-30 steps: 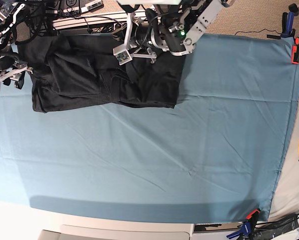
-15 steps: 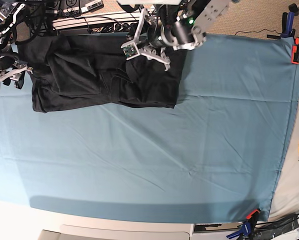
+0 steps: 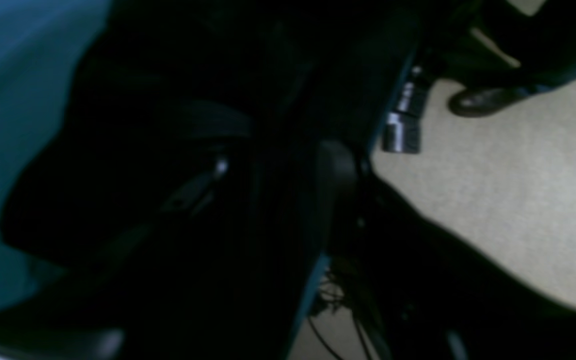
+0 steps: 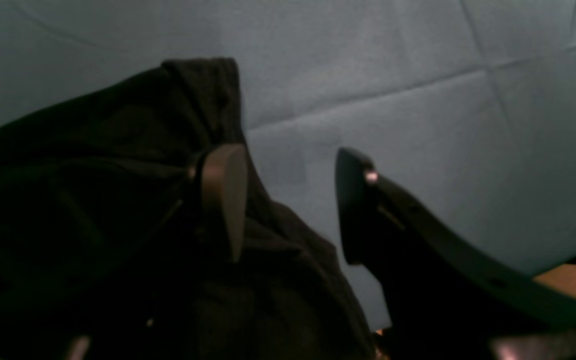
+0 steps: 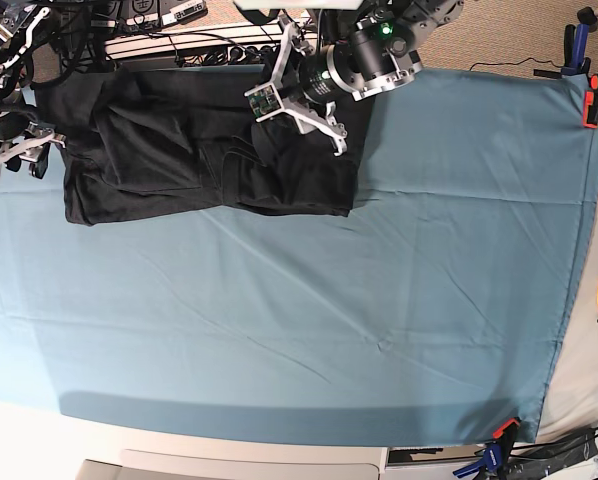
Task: Fold the T-shirt properly
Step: 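Fold the held end further over the strip toward the right gripper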
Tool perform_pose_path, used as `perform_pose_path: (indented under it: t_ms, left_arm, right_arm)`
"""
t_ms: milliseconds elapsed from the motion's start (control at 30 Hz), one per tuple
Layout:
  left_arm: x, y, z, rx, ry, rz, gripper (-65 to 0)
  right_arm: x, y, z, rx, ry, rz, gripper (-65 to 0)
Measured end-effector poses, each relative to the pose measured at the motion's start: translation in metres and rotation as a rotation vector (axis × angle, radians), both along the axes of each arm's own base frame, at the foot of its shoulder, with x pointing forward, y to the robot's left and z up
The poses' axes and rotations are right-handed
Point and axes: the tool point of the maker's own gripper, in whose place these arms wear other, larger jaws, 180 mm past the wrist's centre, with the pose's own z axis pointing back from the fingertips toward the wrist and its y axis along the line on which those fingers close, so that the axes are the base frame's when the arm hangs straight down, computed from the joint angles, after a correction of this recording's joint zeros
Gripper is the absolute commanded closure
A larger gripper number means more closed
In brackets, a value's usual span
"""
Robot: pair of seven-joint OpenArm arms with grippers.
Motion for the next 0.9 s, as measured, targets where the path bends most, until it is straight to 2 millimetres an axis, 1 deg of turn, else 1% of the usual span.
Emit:
perform_pose_path:
  t_ms: [133, 300, 467, 633, 700, 800, 867, 900]
  left_arm:
    - [0.001, -0.001, -0.003, 0.002, 0.002, -0.001, -24.8]
    - [0.007, 0.003, -0.020, 0.050, 0.004, 0.002, -24.8]
    - [0.015, 0.005, -0.022, 0.060, -0.002, 0.016, -24.8]
    - [0.018, 0.006, -0.023, 0.073, -0.013, 0.020, -24.8]
    - [0.018, 0.005, -0.029, 0.068, -0.007, 0.017, -24.8]
    - [0.018, 0.010, -0.041, 0.112, 0.001, 0.021, -24.7]
    - [0.019, 0.011, -0.043, 0.114, 0.006, 0.034, -24.4]
    - [0.021, 0.011, -0.042, 0.111, 0.004, 0.043, -23.1]
  right_arm:
    - [0.001, 0.000, 0.001, -0.002, -0.005, 0.000, -28.9]
    - [0.001, 0.000, 0.001, -0.002, -0.006, 0.001, -28.9]
    - [0.002, 0.000, 0.002, -0.002, -0.009, 0.001, -28.9]
    - [0.002, 0.000, 0.002, -0.002, -0.009, 0.001, -28.9]
    - [0.002, 0.000, 0.002, -0.002, -0.009, 0.001, -28.9]
    - [0.002, 0.000, 0.002, -0.002, -0.009, 0.001, -28.9]
    - [0.002, 0.000, 0.002, -0.002, -0.009, 0.001, -28.9]
    - [0.002, 0.000, 0.002, -0.002, -0.009, 0.001, -28.9]
